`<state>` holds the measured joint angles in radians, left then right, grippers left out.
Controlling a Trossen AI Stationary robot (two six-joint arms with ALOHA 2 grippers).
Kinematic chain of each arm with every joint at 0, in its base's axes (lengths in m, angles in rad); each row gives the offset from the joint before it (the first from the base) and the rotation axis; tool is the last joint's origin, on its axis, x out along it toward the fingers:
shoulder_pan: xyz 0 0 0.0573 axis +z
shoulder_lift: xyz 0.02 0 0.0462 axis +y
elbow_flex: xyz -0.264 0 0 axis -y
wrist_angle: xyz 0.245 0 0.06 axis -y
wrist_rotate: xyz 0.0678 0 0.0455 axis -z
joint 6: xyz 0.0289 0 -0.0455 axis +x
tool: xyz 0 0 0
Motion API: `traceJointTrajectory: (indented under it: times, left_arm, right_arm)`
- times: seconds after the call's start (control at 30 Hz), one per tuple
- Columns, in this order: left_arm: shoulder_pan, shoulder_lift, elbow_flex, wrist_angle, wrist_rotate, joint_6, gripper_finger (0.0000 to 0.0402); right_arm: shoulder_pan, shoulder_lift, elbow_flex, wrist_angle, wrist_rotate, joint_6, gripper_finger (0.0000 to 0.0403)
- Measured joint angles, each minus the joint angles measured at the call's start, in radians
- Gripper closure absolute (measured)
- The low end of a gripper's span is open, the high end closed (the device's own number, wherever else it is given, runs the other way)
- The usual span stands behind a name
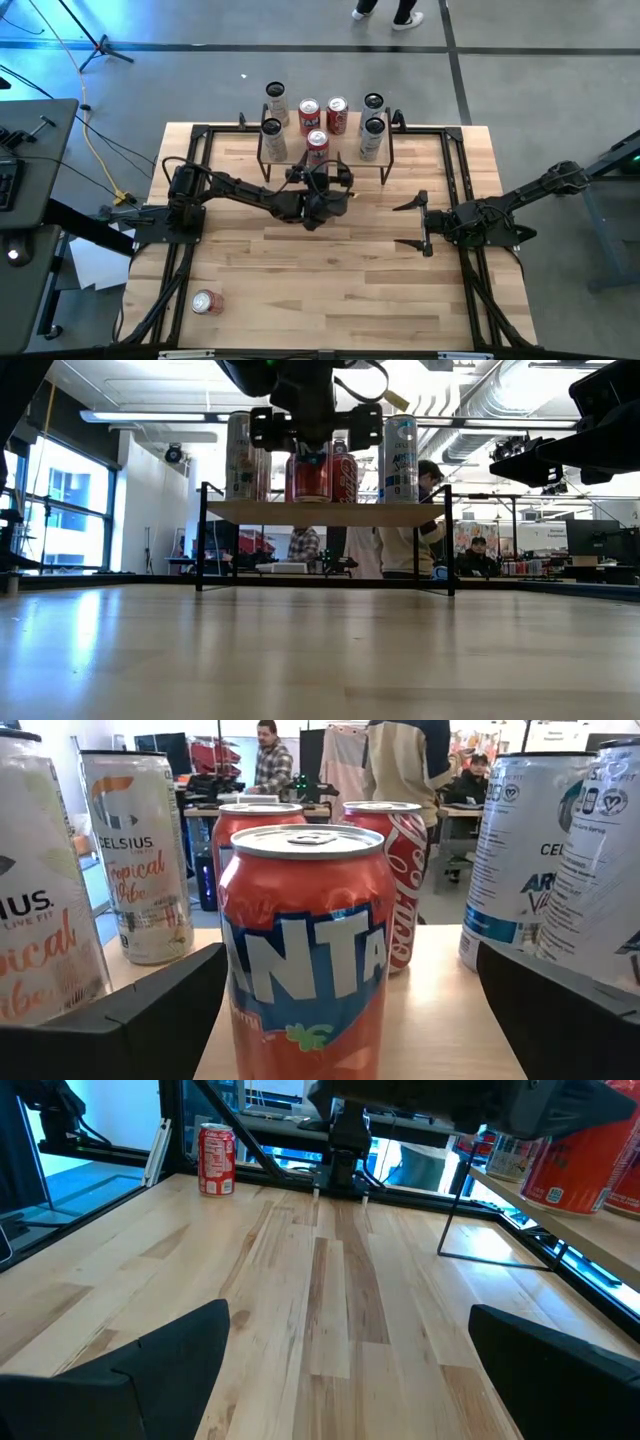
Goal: Place canned beverage on shelf
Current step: Put the red soda can on the shelf aligned with the other red soda can
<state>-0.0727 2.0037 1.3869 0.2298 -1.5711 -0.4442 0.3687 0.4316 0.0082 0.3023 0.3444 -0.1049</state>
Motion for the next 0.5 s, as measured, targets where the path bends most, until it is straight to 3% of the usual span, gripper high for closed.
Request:
traceJointTrajectory:
  times: [0.3,0.5]
  left_arm:
    - [0.023,0.000,0.000,-0.087,0.000,-0.038,0.0006]
    - [0.034,0.000,0.000,-0.188,0.001,-0.175,0.0043]
  right_arm:
    - [0.000,0.000,0.000,0.000,0.000,0.000,0.0003]
    - [0.000,0.000,0.000,0.000,0.000,0.000,0.0003]
